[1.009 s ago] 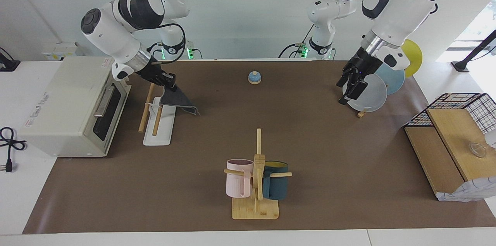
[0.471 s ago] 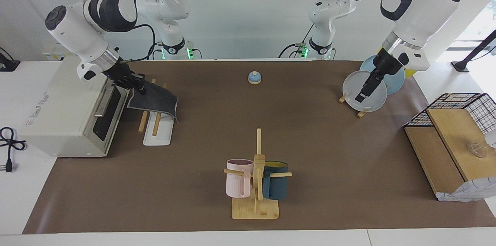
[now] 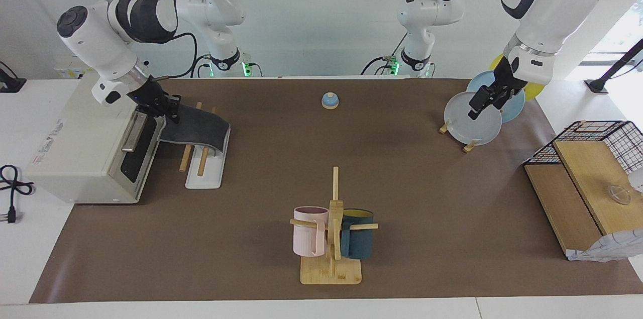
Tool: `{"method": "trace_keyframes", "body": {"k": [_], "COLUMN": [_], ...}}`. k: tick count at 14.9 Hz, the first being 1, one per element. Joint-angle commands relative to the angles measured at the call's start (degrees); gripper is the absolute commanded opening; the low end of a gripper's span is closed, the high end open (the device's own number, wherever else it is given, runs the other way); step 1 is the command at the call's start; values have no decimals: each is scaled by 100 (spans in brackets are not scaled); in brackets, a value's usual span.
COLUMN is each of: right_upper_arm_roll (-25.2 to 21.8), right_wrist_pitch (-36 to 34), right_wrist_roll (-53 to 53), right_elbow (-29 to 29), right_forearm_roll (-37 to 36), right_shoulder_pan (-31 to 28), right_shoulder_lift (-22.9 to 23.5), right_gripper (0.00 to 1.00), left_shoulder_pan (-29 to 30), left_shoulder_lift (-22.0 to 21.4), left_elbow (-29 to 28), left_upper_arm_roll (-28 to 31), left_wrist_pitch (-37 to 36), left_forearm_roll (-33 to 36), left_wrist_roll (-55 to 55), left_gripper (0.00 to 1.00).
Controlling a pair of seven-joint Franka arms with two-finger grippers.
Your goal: Fold towel and hang on rack
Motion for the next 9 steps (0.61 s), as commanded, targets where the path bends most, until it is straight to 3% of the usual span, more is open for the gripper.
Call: {"method": "trace_keyframes", "body": {"k": [1, 4, 9], "right_upper_arm_roll": [77, 77, 77], "right_wrist_pitch": [144, 144, 179], "right_wrist_roll": [-282, -291, -264], "right_elbow": [-127, -162, -223], "right_forearm_roll": [-196, -231, -284], "right_shoulder_pan": [-107, -107, -186], "right_shoulder_lift": [-116, -125, -134], "right_gripper": [0, 0, 0], "left_shoulder_pan": [-641, -1204, -968], "left_shoulder_lift": [464, 597, 518], "left_elbow": [904, 1153, 828], "left_upper_arm_roll": [519, 1012, 838], "left_wrist_pitch": [-913, -1416, -1076], "left_forearm_roll": [305, 402, 393], "left_wrist_roll": [722, 1283, 1716], "left_gripper": [100, 100, 100]}}
